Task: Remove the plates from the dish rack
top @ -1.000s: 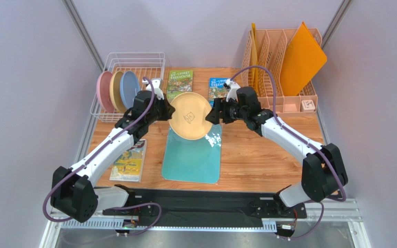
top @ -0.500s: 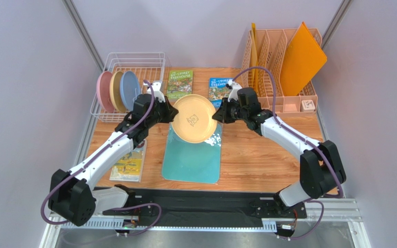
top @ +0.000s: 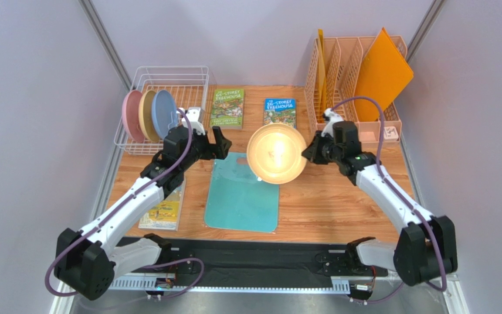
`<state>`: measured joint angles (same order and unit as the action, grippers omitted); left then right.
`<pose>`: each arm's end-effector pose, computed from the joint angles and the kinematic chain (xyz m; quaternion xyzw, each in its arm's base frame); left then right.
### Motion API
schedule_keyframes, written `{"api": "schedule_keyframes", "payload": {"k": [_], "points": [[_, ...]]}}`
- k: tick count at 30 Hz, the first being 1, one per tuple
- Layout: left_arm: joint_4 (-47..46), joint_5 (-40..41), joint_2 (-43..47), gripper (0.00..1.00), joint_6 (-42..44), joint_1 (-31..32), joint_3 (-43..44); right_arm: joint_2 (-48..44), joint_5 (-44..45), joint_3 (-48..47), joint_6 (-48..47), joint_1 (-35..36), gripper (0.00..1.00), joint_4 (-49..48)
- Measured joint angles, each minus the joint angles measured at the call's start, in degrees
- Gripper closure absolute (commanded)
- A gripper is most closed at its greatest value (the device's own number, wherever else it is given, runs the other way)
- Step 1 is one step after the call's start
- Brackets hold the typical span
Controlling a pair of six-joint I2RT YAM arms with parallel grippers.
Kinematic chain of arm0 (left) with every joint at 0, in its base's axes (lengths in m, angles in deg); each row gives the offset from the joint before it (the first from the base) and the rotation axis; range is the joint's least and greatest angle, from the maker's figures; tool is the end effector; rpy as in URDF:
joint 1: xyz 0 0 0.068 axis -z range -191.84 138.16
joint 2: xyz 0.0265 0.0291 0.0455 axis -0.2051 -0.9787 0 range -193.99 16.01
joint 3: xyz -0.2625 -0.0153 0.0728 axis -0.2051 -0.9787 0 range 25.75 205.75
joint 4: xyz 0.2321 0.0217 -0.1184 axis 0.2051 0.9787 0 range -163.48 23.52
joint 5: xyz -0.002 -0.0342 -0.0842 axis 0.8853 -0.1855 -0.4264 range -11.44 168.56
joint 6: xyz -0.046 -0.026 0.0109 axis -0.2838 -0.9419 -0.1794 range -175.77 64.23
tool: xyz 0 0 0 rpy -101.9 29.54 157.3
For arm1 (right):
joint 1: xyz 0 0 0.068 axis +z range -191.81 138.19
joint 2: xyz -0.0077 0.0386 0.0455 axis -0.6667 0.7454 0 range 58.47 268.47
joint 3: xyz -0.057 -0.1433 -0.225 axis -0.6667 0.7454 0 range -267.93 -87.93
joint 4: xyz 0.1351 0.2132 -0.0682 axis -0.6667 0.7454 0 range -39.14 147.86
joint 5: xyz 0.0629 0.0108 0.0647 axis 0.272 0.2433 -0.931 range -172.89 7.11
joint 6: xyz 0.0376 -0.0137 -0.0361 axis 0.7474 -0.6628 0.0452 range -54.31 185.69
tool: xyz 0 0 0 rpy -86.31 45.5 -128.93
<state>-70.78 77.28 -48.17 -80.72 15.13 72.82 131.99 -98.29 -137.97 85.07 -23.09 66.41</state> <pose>0.2313 -0.1185 0.2992 0.0208 0.8179 -0.2599 0.5129 0.2600 0.0982 0.2559 -0.0526 0.8948 0.2535 0.3636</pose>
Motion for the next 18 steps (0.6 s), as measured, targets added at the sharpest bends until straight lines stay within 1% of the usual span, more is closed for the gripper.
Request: {"api": "schedule_keyframes", "payload": {"k": [3, 7, 11, 14, 18], "points": [[0.0, 3.69, 3.06, 0.01, 3.1, 0.07, -1.99, -5.68, 4.37, 1.18, -0.35, -4.85, 1.0, 5.35], [-0.02, 9.75, 4.63, 0.01, 6.54, 0.07, -2.32, -10.82, 9.49, 3.34, -0.11, -9.97, 1.0, 11.69], [-0.37, 16.26, 5.64, 0.01, 9.62, 0.07, -2.58, -10.97, 13.03, 4.7, 0.55, -14.19, 1.0, 16.98], [-0.5, 20.44, 6.23, 0.01, 12.0, 0.04, -2.6, -10.54, 16.02, 6.05, 1.6, -15.08, 1.0, 19.26], [-0.59, 23.96, 6.27, 0.01, 14.45, -0.33, -2.6, -9.29, 17.2, 8.11, 2.73, -15.32, 1.0, 20.68]]}}
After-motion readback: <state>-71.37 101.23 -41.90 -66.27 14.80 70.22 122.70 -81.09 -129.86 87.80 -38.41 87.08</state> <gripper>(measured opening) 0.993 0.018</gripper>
